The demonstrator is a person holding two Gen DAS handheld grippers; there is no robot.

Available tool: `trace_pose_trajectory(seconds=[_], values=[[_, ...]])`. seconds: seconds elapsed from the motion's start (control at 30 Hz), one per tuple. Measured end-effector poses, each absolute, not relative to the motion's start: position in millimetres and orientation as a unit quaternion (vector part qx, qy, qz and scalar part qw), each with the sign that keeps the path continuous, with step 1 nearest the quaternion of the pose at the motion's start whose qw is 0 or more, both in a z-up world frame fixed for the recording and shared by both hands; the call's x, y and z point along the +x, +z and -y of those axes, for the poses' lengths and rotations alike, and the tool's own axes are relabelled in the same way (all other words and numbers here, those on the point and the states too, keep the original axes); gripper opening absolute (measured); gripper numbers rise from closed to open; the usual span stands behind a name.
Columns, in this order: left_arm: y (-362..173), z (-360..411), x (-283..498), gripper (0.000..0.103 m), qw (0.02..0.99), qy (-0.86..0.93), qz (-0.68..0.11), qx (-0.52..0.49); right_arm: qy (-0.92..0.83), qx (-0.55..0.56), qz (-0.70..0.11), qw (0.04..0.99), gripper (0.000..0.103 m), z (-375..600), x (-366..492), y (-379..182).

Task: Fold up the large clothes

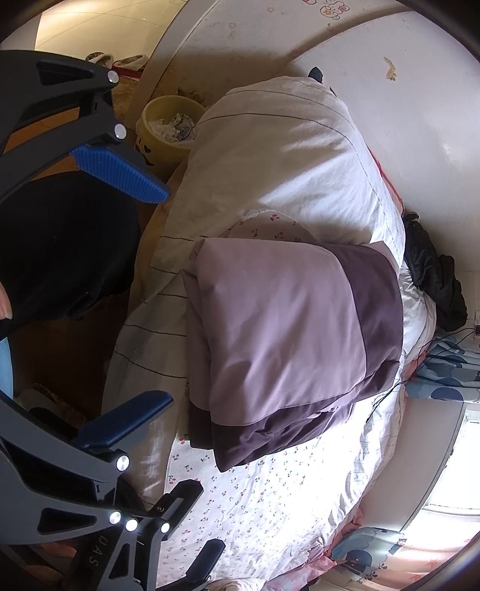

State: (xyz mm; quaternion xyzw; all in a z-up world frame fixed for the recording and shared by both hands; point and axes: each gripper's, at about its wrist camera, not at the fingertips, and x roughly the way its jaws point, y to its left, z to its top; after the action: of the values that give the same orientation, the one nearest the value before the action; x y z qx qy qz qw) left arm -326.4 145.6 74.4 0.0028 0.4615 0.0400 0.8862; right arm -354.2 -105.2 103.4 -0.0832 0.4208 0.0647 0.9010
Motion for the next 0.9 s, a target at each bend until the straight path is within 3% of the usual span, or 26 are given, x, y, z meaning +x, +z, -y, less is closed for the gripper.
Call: trace_pose_trajectory(seconds=[0.9], values=[[76.3,-146.9,-328.4,0.097,0.891,0.052,-0.452,0.004,0.063,-0.083,-0.420,0.901,0.096,105.1,-354.0,102.0]])
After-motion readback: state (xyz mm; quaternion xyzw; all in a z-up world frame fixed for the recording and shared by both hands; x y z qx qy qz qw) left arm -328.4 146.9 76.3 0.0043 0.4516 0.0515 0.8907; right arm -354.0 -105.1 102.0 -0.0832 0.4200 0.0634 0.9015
